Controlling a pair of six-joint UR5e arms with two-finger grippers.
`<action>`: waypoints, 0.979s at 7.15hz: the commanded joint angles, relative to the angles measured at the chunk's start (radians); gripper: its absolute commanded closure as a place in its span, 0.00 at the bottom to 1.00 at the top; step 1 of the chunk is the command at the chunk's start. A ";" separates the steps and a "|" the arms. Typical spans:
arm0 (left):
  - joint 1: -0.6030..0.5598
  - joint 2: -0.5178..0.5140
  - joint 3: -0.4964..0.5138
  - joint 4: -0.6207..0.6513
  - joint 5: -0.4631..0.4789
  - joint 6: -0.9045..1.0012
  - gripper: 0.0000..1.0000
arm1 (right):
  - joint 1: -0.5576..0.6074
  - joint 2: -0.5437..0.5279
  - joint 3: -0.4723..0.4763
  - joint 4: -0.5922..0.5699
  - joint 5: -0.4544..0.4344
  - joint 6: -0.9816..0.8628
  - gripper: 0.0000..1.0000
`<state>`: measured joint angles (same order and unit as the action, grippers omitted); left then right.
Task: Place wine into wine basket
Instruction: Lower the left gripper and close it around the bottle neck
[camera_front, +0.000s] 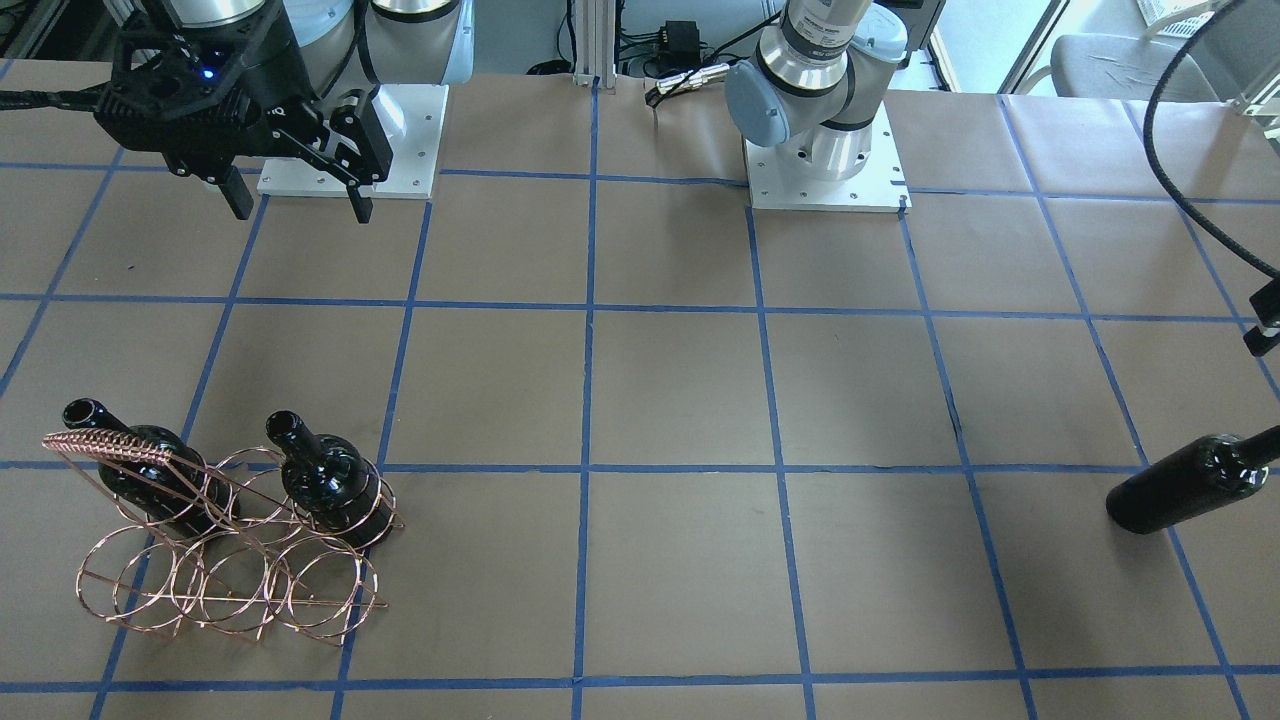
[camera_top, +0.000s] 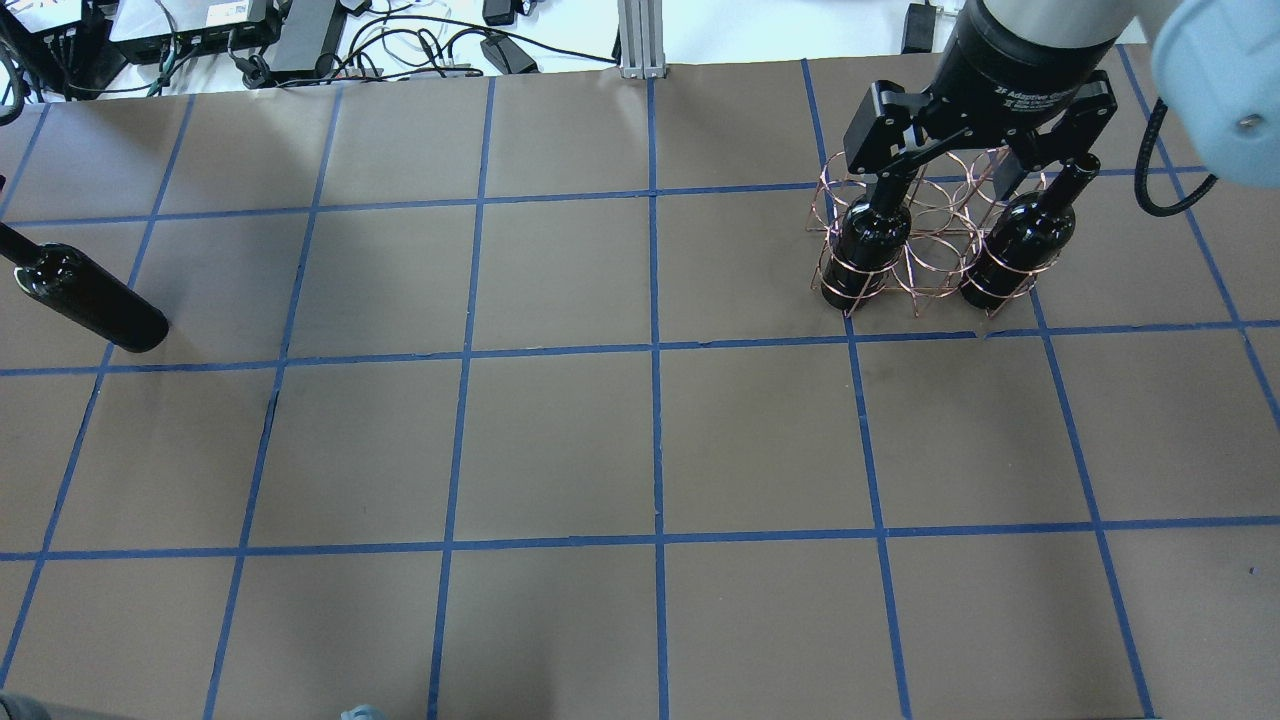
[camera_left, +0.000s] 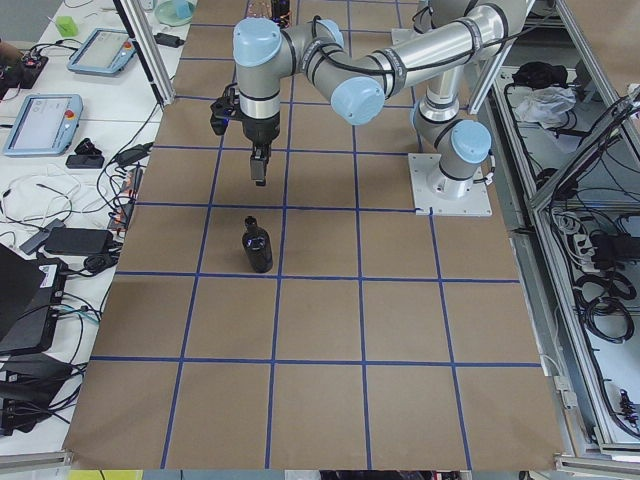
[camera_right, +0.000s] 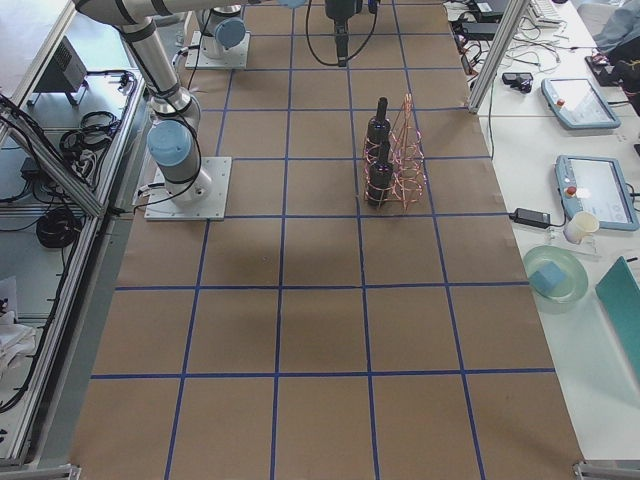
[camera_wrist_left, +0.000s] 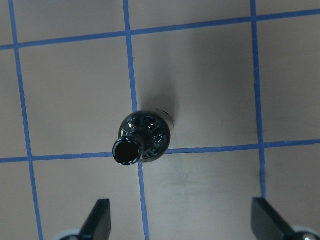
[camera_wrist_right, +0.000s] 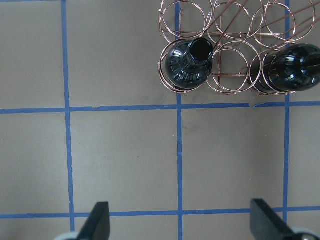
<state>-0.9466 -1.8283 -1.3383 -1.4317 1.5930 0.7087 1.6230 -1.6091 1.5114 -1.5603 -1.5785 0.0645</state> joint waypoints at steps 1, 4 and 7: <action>0.043 -0.080 0.005 0.060 -0.048 0.072 0.00 | 0.000 0.000 0.001 0.000 0.000 0.001 0.00; 0.042 -0.131 0.001 0.096 -0.054 0.072 0.00 | 0.000 0.000 0.001 0.000 0.000 0.002 0.00; 0.042 -0.160 -0.001 0.097 -0.054 0.071 0.06 | 0.000 0.000 0.001 0.000 0.000 0.002 0.00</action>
<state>-0.9050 -1.9778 -1.3380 -1.3354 1.5387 0.7793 1.6230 -1.6092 1.5125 -1.5601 -1.5777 0.0659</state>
